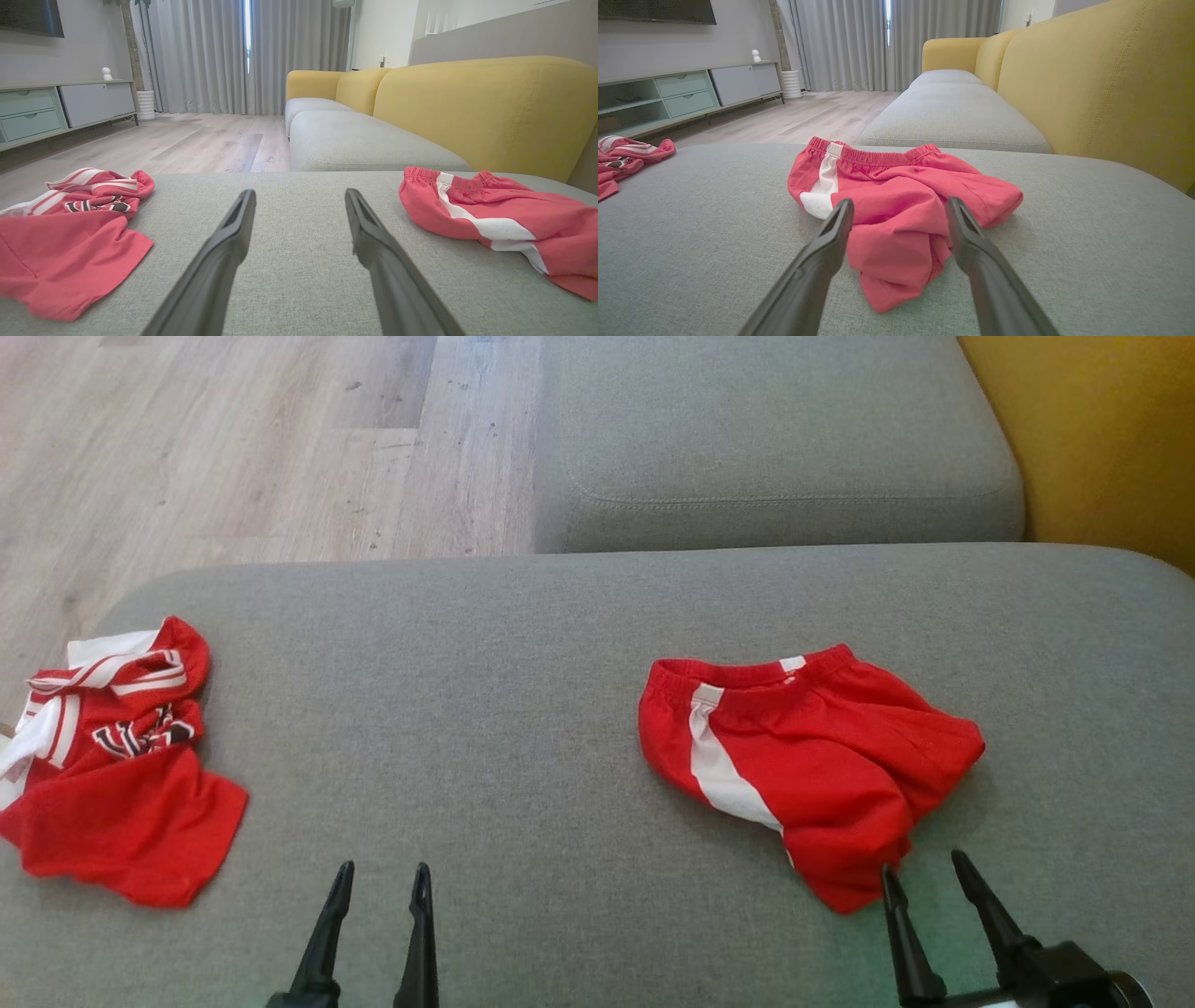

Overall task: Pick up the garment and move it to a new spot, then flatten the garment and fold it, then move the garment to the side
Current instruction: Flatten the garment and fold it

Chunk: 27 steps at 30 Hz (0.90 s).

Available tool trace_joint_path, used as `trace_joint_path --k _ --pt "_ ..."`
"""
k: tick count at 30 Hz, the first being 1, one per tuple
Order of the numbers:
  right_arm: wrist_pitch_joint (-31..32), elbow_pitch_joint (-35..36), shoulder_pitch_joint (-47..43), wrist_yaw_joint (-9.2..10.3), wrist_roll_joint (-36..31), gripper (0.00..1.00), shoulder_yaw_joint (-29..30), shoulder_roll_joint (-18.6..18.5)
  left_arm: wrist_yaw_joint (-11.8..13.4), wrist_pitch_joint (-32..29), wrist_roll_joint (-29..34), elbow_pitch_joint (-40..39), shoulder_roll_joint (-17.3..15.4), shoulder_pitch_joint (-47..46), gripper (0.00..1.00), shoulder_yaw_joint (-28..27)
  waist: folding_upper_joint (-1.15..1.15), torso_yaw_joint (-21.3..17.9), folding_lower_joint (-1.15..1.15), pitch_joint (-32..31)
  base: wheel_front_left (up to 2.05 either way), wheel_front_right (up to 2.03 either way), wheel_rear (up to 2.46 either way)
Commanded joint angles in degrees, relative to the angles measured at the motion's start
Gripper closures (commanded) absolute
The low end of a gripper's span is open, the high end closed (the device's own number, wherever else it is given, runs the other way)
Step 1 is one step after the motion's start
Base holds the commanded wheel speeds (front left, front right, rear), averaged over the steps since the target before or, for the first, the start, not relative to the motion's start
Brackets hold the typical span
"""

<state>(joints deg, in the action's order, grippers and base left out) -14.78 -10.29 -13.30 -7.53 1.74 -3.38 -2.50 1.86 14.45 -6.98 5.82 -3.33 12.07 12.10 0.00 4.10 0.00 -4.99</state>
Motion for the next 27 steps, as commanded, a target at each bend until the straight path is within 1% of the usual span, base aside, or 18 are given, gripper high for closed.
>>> trace_joint_path --k 1,7,10,11,13,14,15,16,18,19,21,23,27 --pt "-0.2 1.9 3.1 0.04 -0.6 0.00 -1.4 -0.4 0.4 0.5 0.5 -1.4 0.4 -2.5 0.00 -1.3 0.00 0.0 0.00 0.0 0.00 0.00 0.00" --pt "-0.2 2.0 3.0 0.04 -0.7 0.00 -1.9 -0.4 0.6 0.5 1.1 -1.0 0.5 -3.1 0.00 -0.5 0.00 0.0 0.00 0.3 0.00 0.00 0.00" --pt "-0.2 2.0 3.3 0.04 -0.8 0.00 -2.3 -0.4 0.0 0.5 1.0 -0.2 0.5 -4.2 0.00 0.2 0.00 -0.5 0.00 0.9 0.00 0.00 0.00" --pt "-0.2 2.2 3.5 0.04 -0.9 0.00 -2.5 -0.4 -0.6 0.5 1.3 0.3 0.5 -5.1 0.00 0.5 0.00 -0.7 0.00 1.2 0.00 0.00 0.00" --pt "-0.2 2.6 3.9 0.04 -1.0 0.00 -2.9 -0.4 -4.2 0.5 2.3 2.5 0.0 -9.6 0.00 2.2 0.00 -1.5 0.00 2.5 0.00 0.00 0.00" --pt "-0.2 2.6 3.9 0.04 -1.0 0.00 -2.9 -0.4 -4.2 0.5 2.3 2.5 0.0 -9.6 0.00 2.2 0.00 -1.5 0.00 2.5 0.00 0.00 0.00" --pt "-0.2 2.6 4.2 0.04 -1.0 0.00 -3.0 -0.4 -5.4 0.5 2.8 3.6 -0.5 -11.8 0.00 3.1 0.00 -1.8 0.00 2.9 0.00 0.00 0.00" --pt "-0.2 2.7 4.6 0.04 -1.0 0.00 -3.1 -0.4 -7.5 0.5 3.5 6.5 -1.9 -16.6 0.00 5.3 0.00 -2.7 0.00 3.8 0.00 0.00 0.00" --pt "-0.2 2.6 5.1 0.04 -1.0 0.00 -3.6 -0.4 -8.8 -0.7 2.9 9.3 -3.4 -22.1 0.00 8.5 0.00 -3.8 0.00 4.5 0.00 0.00 0.00" --pt "-0.2 2.6 5.1 0.04 -1.0 0.00 -3.6 -0.4 -8.8 -0.7 2.9 9.3 -3.4 -22.1 0.00 8.5 0.00 -3.8 0.00 4.5 0.00 0.00 0.00" --pt "-0.2 2.4 5.7 0.04 -1.2 0.00 -4.1 -0.4 -9.2 -3.2 1.4 11.1 -5.1 -28.1 0.00 12.3 0.00 -5.1 0.00 5.3 0.00 0.00 0.00" --pt "-0.2 2.3 6.4 0.04 -1.3 0.00 -4.5 -0.4 -9.3 -7.4 -2.0 12.7 -8.0 -34.5 0.00 19.9 0.00 -6.5 0.00 6.1 0.00 0.00 0.00" --pt "-0.2 2.3 8.2 0.04 -1.3 0.00 -5.2 -0.4 -9.3 -16.8 -13.0 13.4 -14.0 -48.4 0.00 35.2 0.00 -9.3 0.00 8.5 0.00 0.00 0.00"
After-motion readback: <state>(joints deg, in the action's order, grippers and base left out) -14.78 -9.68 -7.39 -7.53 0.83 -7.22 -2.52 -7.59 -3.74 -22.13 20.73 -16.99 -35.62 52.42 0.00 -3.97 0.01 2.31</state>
